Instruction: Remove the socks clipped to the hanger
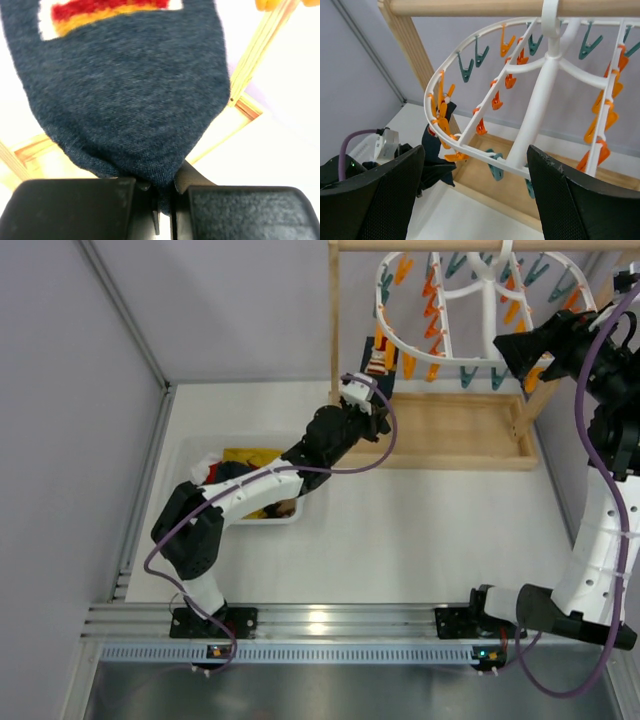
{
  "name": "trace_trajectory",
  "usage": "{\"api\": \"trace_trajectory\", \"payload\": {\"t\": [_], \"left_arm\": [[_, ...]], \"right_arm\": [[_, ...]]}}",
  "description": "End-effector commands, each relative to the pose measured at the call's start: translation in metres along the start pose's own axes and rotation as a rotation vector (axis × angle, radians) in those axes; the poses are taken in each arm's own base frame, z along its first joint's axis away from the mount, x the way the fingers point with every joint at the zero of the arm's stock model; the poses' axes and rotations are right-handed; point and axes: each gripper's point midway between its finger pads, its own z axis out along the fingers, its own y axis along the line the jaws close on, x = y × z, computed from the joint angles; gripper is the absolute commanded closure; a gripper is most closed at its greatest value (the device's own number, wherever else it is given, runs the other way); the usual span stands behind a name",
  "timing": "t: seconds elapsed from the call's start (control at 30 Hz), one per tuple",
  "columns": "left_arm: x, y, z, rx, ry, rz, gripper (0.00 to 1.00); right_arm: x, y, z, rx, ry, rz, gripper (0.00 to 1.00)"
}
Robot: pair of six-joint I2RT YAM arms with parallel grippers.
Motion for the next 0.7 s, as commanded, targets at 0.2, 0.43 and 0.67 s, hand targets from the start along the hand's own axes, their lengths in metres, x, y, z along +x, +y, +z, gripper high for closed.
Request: {"api": "trace_trajectory", "payload": {"t": [0.2,0.43,0.67], "left_arm": [[-0.023,-0.038,-0.036,-0.097,-0.089,0.134,1.00],[-0.006,-0.085,-0.052,-0.016,-0.059,0.155,1.00],[0.002,-0.103,-0.073,0.084,-0.035,0.085,1.00]], "right_arm": [[0.013,0.034,0.022,-0.103,0.032,0.009,0.22],[0.035,0.086,0.031,-0.246,0.081,0.027,0.25],[0.077,0.106,0.030,-0.354,0.094,0.165,0.27]]}}
